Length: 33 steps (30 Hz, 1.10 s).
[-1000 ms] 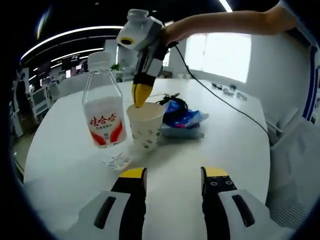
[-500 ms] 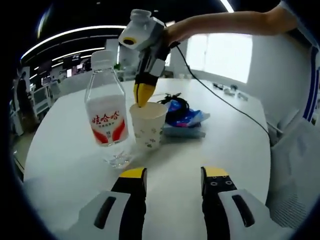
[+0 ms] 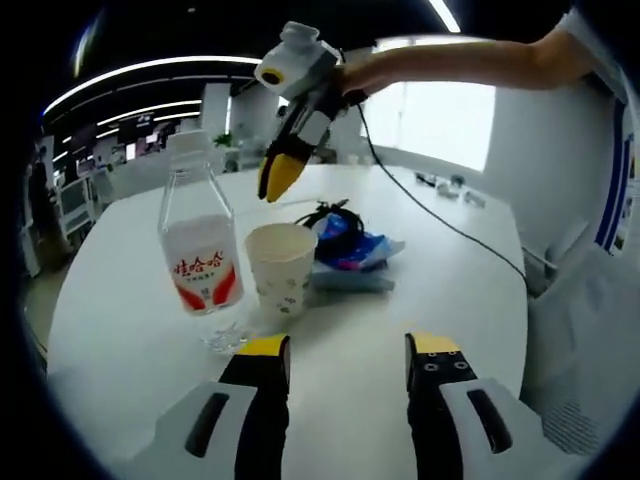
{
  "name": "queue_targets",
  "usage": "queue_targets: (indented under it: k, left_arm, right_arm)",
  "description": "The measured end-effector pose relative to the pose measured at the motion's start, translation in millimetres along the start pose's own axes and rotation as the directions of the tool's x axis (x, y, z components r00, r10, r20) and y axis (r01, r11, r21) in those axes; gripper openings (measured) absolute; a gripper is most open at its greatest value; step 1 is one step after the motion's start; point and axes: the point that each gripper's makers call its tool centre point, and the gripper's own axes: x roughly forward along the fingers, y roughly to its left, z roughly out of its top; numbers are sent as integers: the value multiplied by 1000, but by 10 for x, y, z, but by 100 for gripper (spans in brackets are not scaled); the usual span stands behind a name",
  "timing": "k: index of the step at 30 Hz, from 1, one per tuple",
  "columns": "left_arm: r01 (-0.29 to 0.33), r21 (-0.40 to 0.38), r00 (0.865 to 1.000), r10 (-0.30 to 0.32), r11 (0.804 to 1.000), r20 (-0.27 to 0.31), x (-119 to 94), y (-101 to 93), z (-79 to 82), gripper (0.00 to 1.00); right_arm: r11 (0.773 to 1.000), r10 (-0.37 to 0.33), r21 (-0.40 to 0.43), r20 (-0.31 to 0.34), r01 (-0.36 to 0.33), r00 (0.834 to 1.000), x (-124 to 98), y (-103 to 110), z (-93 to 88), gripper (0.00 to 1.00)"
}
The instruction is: Arrange the tabletop items into an orderly group along one side of the table until the central work area is clear of visible clutter.
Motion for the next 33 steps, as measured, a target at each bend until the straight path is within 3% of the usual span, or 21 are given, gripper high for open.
queue_targets:
  k: [2, 8, 10, 11, 13, 14, 16, 18, 19, 21, 24, 28, 30, 31, 33]
  left_arm:
    - [17, 5, 1000, -17, 1000, 9, 9, -58, 59, 46]
    - [66, 33, 998, -67, 997, 8, 54, -252, 274, 55]
    - [81, 42, 997, -81, 996, 4, 73, -300, 344, 56]
    - [95, 57, 995, -96, 994, 10, 91, -350, 424, 56]
    - [107, 47, 994, -108, 993, 20, 119, -407, 564, 58]
    - [108, 50, 994, -109, 993, 19, 135, -421, 615, 59]
    - [112, 58, 993, -113, 992, 25, 179, -451, 755, 60]
    - [119, 70, 992, -121, 990, 37, 224, -479, 894, 62]
    - [121, 81, 991, -125, 989, 38, 252, -492, 965, 62]
    - [121, 86, 991, -125, 989, 39, 298, -498, 1054, 64]
    - [123, 88, 992, -125, 989, 23, 380, -494, 1143, 67]
    - [111, 21, 994, -110, 994, -22, 546, -424, 1229, 73]
    - [78, -4, 995, -78, 997, -56, 621, -350, 1235, 69]
    - [83, -18, 994, -84, 996, -69, 653, -348, 1244, 67]
    - [104, -34, 993, -106, 994, -52, 744, -354, 1336, 63]
  right_arm:
    - [998, -46, 40, 75, 43, 996, -144, -78, 0, 18]
    - [981, -164, 128, 129, 147, 978, -470, -219, -231, 25]
    - [970, -219, 144, 164, 196, 962, -606, -239, -300, 25]
    - [954, -278, 167, 167, 251, 946, -690, -258, -361, 25]
    - [946, -308, 165, 182, 280, 934, -788, -222, -438, 25]
    - [933, -336, 201, 190, 298, 922, -840, -219, -479, 25]
    - [919, -353, 263, 217, 294, 910, -920, -180, -589, 25]
    - [910, -352, 310, 228, 275, 908, -975, -112, -688, 27]
    - [891, -379, 353, 228, 286, 897, -1024, -115, -787, 28]
    - [885, -385, 370, 240, 283, 891, -1070, -75, -908, 30]
    - [867, -396, 410, 218, 284, 892, -1094, 38, -1110, 32]
    - [853, -406, 436, 209, 287, 890, -1124, 184, -1308, 33]
    - [826, -426, 486, 206, 286, 881, -1153, 213, -1381, 32]
    - [830, -424, 482, 213, 283, 881, -1164, 231, -1395, 32]
    - [806, -445, 521, 221, 281, 868, -1190, 260, -1433, 32]
